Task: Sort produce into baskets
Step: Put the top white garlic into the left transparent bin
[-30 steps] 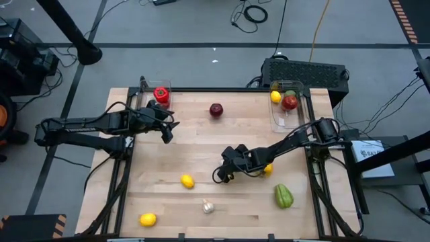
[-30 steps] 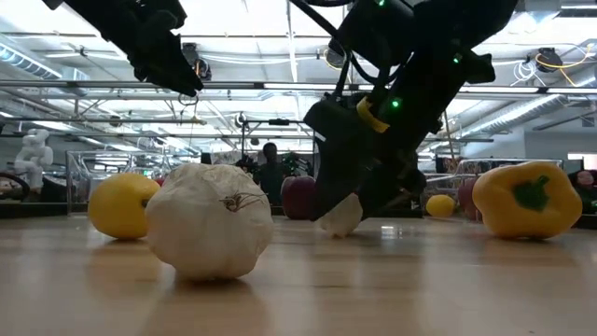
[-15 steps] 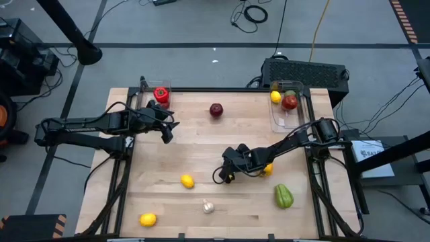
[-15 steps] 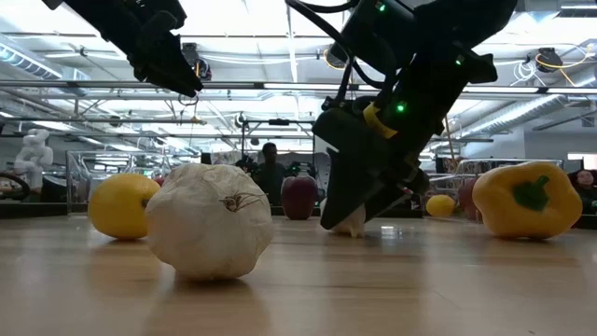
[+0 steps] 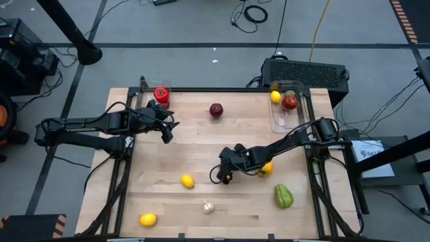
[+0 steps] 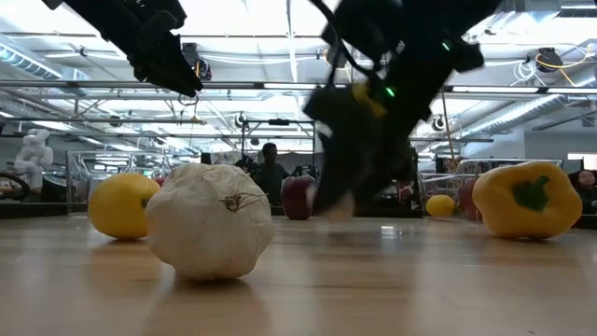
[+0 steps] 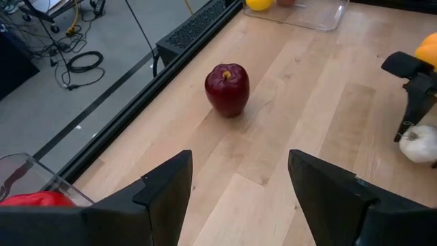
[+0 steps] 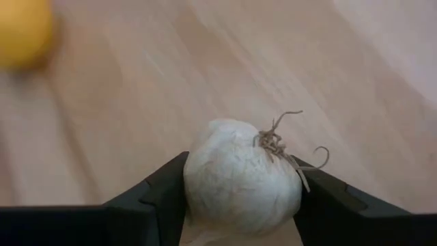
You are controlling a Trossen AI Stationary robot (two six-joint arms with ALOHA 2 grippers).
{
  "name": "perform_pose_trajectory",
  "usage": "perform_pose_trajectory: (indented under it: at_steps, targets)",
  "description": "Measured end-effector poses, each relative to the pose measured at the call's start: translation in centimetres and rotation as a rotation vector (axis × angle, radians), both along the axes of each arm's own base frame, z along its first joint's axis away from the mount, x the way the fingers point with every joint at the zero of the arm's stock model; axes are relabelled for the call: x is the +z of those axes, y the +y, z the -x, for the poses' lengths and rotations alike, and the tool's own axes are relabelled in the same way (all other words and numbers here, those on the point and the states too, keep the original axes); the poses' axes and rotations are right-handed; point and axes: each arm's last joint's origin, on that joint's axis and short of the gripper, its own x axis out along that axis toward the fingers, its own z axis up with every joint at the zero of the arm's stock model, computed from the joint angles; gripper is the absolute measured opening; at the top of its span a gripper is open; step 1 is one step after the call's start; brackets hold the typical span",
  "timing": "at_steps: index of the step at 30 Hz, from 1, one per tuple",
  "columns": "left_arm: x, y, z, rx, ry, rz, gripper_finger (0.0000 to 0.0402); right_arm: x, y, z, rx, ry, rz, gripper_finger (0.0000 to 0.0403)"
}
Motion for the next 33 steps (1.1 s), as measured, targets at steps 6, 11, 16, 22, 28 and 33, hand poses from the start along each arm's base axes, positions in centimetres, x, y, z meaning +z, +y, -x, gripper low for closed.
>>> perform_pose_trajectory:
  at_steps: [6, 11, 16, 22, 28, 33]
  targets:
    - [0.1, 0.0, 0.0, 0.012, -0.005, -0.012, 0.0248, 4.4, -0.3, -3.1, 0.092, -0.131, 0.081, 0.0210]
    - [1.6, 0.0, 1.0, 0.035, -0.056, -0.026, 0.0248, 9.2, -2.2, -5.6, 0.097, -0.240, 0.312, 0.0210]
    - [2.6, -0.4, 3.5, 0.042, -0.119, 0.016, 0.0248, 13.5, -4.0, -7.1, 0.117, -0.304, 0.530, 0.0210]
    - [3.2, -0.8, 6.3, 0.047, -0.174, 0.037, 0.0248, 17.1, -7.1, -8.1, 0.115, -0.395, 0.701, 0.0210]
    - [4.0, -1.2, 8.4, 0.021, -0.262, -0.004, 0.0248, 19.2, -11.6, -8.6, -0.012, -0.567, 0.802, 0.0210]
    - [4.1, -1.3, 9.5, 0.047, -0.296, -0.039, 0.0248, 18.8, -14.9, -9.7, -0.048, -0.815, 0.718, 0.0210]
